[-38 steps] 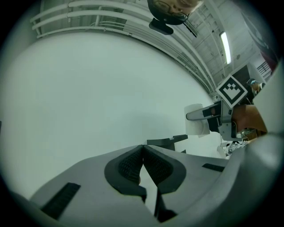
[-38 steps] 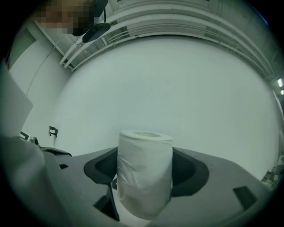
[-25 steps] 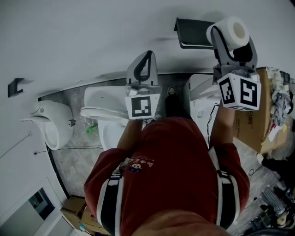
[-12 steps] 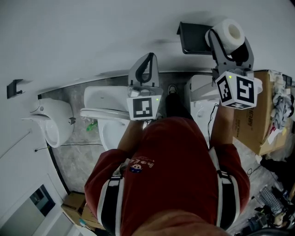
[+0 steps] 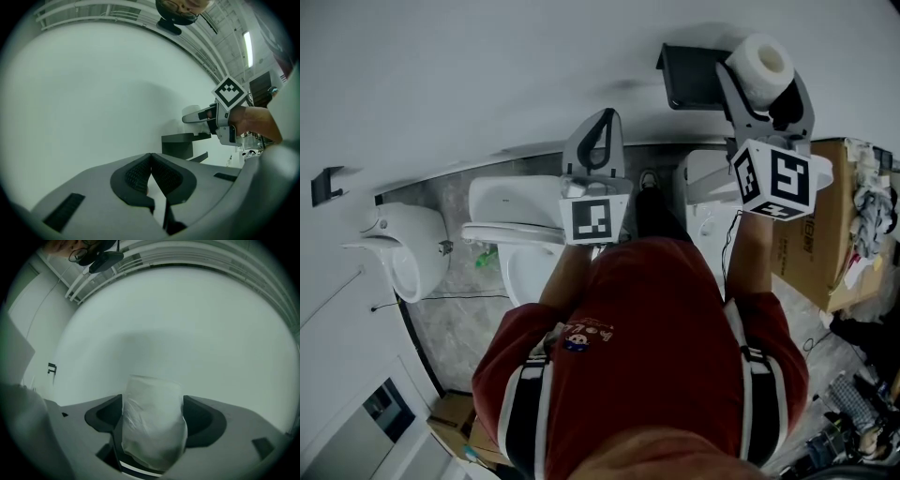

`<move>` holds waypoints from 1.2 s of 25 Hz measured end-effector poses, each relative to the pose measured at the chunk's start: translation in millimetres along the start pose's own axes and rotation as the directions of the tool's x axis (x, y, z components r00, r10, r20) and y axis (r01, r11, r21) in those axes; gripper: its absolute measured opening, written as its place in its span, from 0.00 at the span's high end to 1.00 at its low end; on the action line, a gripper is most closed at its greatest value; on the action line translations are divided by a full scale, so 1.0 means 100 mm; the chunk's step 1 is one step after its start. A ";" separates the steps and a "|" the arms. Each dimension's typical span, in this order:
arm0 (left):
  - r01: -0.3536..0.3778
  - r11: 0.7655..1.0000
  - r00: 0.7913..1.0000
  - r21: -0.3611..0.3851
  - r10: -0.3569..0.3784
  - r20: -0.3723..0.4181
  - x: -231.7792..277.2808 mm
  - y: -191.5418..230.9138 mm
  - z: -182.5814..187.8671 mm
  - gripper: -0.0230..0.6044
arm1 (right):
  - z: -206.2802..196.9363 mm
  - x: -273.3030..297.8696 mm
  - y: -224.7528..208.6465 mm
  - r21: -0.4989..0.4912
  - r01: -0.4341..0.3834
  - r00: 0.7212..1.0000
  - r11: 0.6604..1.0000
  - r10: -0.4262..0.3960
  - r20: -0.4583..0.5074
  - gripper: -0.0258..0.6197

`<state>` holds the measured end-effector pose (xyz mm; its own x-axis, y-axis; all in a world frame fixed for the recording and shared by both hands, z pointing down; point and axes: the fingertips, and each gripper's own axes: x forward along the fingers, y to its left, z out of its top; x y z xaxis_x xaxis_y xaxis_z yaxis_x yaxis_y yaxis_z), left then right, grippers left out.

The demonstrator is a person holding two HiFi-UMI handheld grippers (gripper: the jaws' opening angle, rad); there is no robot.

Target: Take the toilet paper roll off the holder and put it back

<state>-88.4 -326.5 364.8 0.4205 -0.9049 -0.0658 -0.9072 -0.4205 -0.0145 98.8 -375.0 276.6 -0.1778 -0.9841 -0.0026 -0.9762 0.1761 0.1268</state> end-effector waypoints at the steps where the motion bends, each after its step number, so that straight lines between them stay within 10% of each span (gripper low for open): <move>1: -0.002 1.000 1.000 -0.001 0.002 -0.001 -0.01 0.01 0.01 0.93 | 0.02 -0.01 0.00 0.012 0.002 1.000 1.000 -0.002 0.010 0.31; 30: -0.025 0.999 0.998 0.030 0.023 0.066 -0.71 -0.09 0.43 0.93 | 0.17 -1.17 0.03 0.042 0.054 0.995 0.998 -0.057 0.085 0.26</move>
<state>-110.4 -255.6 326.4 0.3975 -0.9081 -0.1318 -0.9175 -0.3955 -0.0425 114.5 -258.9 260.1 -0.1318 -0.9868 -0.0936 -0.9886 0.1240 0.0849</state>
